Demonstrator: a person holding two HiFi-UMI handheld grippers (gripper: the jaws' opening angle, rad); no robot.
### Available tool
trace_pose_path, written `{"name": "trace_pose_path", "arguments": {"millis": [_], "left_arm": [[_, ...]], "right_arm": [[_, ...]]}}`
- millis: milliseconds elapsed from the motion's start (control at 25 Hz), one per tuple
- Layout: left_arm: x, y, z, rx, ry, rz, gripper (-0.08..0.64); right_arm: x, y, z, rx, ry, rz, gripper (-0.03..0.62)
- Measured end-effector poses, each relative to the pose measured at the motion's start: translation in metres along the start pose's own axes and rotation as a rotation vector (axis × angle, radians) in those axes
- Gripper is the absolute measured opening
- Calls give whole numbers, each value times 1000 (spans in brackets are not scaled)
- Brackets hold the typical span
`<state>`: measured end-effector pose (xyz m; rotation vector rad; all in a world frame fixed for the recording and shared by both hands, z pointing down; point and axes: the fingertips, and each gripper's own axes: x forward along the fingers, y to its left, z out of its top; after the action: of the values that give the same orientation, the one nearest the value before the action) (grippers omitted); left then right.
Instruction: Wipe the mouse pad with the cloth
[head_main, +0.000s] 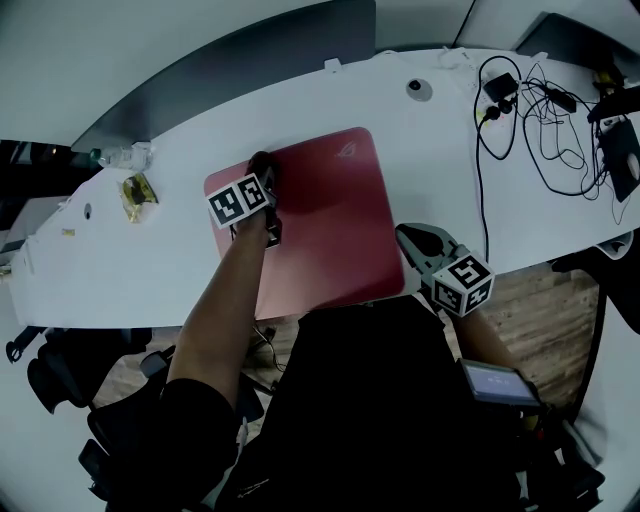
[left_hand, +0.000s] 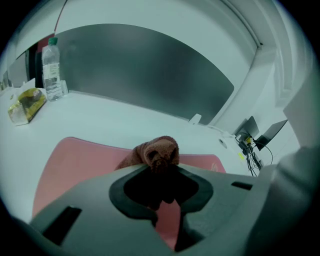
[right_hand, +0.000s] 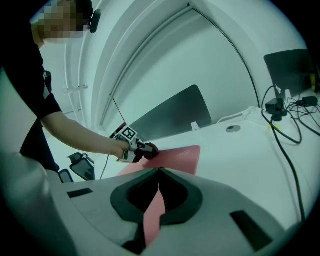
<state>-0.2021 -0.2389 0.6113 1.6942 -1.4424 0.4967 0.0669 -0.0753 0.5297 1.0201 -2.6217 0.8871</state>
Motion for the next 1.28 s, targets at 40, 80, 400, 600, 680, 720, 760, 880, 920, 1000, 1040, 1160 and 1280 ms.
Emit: {"name": "trace_pose_path", "arguments": {"millis": [40, 80, 400, 600, 680, 720, 760, 880, 920, 1000, 1040, 1160, 1280], "left_arm": [[2, -6, -1, 2, 1, -5, 86], [4, -12, -1, 4, 3, -10, 86], [23, -61, -5, 21, 22, -46, 86], [34, -88, -6, 30, 30, -63, 87], [38, -98, -6, 38, 33, -68, 86], [41, -104, -6, 42, 36, -72, 86], [43, -110, -7, 47, 38, -76, 87], [49, -128, -9, 61, 44, -93, 86], [51, -135, -10, 66, 47, -99, 86], [56, -148, -12, 76, 51, -111, 86], [58, -154, -13, 80, 53, -117, 86], [64, -173, -16, 91, 61, -142, 86], [69, -191, -19, 100, 72, -183, 87]], "right_arm": [[-2, -2, 0, 1, -1, 0, 26], [-3, -3, 0, 2, -2, 0, 26], [-14, -22, 4, 14, -15, 5, 26], [-21, -35, 6, 22, -22, 4, 26], [-24, -40, 7, 26, -25, 4, 26], [-25, -43, 7, 28, -26, 4, 26], [-26, -45, 7, 31, -27, 5, 26], [-29, -51, 8, 40, -31, 7, 26], [-31, -52, 8, 42, -32, 7, 26], [-33, -57, 8, 46, -35, 9, 26], [-35, -59, 8, 48, -35, 9, 26], [-39, -65, 6, 56, -36, 8, 26], [-43, -70, 5, 66, -41, 10, 26]]}}
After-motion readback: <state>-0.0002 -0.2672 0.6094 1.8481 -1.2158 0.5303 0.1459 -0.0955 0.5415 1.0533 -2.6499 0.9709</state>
